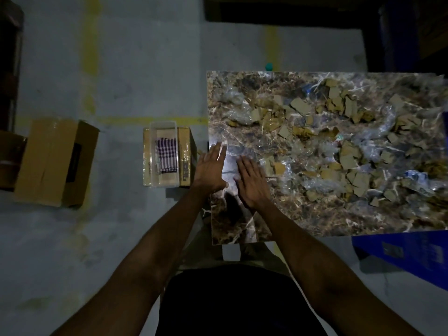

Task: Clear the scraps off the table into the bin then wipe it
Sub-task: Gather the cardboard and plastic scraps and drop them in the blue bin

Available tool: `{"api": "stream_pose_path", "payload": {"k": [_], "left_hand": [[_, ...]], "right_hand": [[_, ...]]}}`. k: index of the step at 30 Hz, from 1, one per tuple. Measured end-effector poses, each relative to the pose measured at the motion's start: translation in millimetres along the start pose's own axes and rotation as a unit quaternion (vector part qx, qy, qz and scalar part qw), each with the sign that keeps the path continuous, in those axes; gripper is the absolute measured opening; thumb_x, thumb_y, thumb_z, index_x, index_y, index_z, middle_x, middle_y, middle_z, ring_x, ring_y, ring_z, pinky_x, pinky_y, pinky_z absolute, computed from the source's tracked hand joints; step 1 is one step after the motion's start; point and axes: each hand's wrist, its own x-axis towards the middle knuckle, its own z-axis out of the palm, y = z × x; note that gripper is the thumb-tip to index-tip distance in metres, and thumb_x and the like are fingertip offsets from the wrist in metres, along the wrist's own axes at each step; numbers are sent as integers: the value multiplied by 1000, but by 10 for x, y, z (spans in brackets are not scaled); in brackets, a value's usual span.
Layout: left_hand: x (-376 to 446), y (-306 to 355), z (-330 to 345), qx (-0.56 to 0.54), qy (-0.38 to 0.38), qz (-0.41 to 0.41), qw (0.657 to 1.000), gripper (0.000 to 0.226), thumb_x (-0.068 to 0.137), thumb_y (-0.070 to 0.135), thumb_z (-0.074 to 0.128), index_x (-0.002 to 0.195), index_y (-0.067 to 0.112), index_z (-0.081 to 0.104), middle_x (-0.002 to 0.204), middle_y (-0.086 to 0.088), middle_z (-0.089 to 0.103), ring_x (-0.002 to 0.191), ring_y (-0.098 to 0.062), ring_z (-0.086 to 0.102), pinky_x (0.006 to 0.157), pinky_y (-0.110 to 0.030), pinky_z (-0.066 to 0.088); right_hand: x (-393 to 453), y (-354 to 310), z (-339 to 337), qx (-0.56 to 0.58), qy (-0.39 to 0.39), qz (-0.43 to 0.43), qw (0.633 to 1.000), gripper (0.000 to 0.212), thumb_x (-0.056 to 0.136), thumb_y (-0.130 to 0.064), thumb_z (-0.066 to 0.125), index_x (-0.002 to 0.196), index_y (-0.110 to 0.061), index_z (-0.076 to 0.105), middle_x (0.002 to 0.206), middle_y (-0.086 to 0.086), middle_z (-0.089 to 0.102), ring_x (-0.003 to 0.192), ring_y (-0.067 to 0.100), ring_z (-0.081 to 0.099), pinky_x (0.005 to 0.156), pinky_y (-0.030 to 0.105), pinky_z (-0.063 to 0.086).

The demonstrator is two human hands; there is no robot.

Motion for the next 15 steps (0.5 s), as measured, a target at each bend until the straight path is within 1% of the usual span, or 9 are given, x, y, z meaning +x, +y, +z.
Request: {"api": "stream_pose_path", "payload": {"k": [2, 4, 5, 7, 8, 9, 11, 12, 15], "left_hand": [[11, 87, -31, 18, -15, -15, 1000, 143, 70, 51, 91, 164, 12, -9, 172, -12, -13, 160, -33, -4, 129, -51, 11], [26, 164, -99, 42, -13, -21, 999, 140, 71, 39, 93, 164, 8, -7, 172, -16, -11, 159, -34, -2, 129, -50, 14], [55, 185, -147, 46, -13, -23, 999, 137, 72, 30, 93, 164, 7, -5, 171, -18, -11, 159, -35, -2, 129, -48, 13], [151, 192, -199, 50, -22, -30, 998, 133, 73, 20, 91, 163, 5, -5, 170, -22, -11, 159, -38, -4, 129, -47, 10], [219, 183, -196, 65, -27, -28, 997, 134, 73, 24, 91, 163, 3, -6, 169, -26, -10, 158, -42, -6, 129, -48, 9], [244, 215, -261, 92, -43, -28, 994, 135, 72, 30, 90, 162, 0, -6, 168, -29, -9, 156, -47, -7, 129, -51, 7], [273, 276, -324, 112, -73, -23, 991, 134, 74, 34, 88, 161, -4, -7, 166, -33, -9, 155, -51, -8, 129, -53, 2], [282, 321, -366, 115, -85, -19, 990, 130, 78, 32, 86, 160, -5, -7, 166, -34, -9, 155, -51, -7, 129, -53, 0], [303, 409, -426, 105, -102, -28, 989, 111, 90, 31, 76, 159, -9, 0, 167, -33, -1, 154, -53, -2, 128, -56, 2]], "right_hand": [[-53, 82, -62, -16, 21, 35, 999, 58, 112, -40, 27, 166, -21, 17, 173, 3, 19, 160, 23, 16, 130, 48, 12], [-6, 34, -137, -47, 47, 38, 997, 51, 109, -32, 35, 156, -14, 37, 159, 9, 42, 147, 31, 38, 124, 48, 27], [75, -43, -196, -55, 62, 32, 996, 44, 106, -30, 39, 146, -13, 46, 146, 10, 53, 133, 33, 49, 114, 47, 36], [336, -231, -301, -41, 87, 14, 995, 35, 99, -24, 49, 132, -12, 54, 129, 9, 59, 115, 32, 55, 97, 46, 44], [493, -310, -343, -31, 86, 2, 996, 38, 96, -22, 53, 132, -11, 55, 131, 10, 58, 117, 33, 55, 97, 46, 45], [647, -368, -381, -20, 72, -6, 997, 46, 93, -20, 56, 138, -10, 53, 138, 12, 56, 125, 34, 53, 103, 48, 44], [864, -393, -418, -11, 25, -21, 999, 66, 93, -22, 58, 156, -13, 40, 161, 12, 40, 147, 34, 36, 118, 52, 30], [916, -361, -409, -7, 1, -28, 1000, 71, 95, -23, 56, 161, -16, 32, 168, 10, 30, 153, 32, 27, 122, 52, 24], [906, -78, -375, -39, -31, -68, 996, 65, 106, -32, 45, 165, -21, 21, 173, 6, 18, 158, 31, 19, 125, 54, 23]]}}
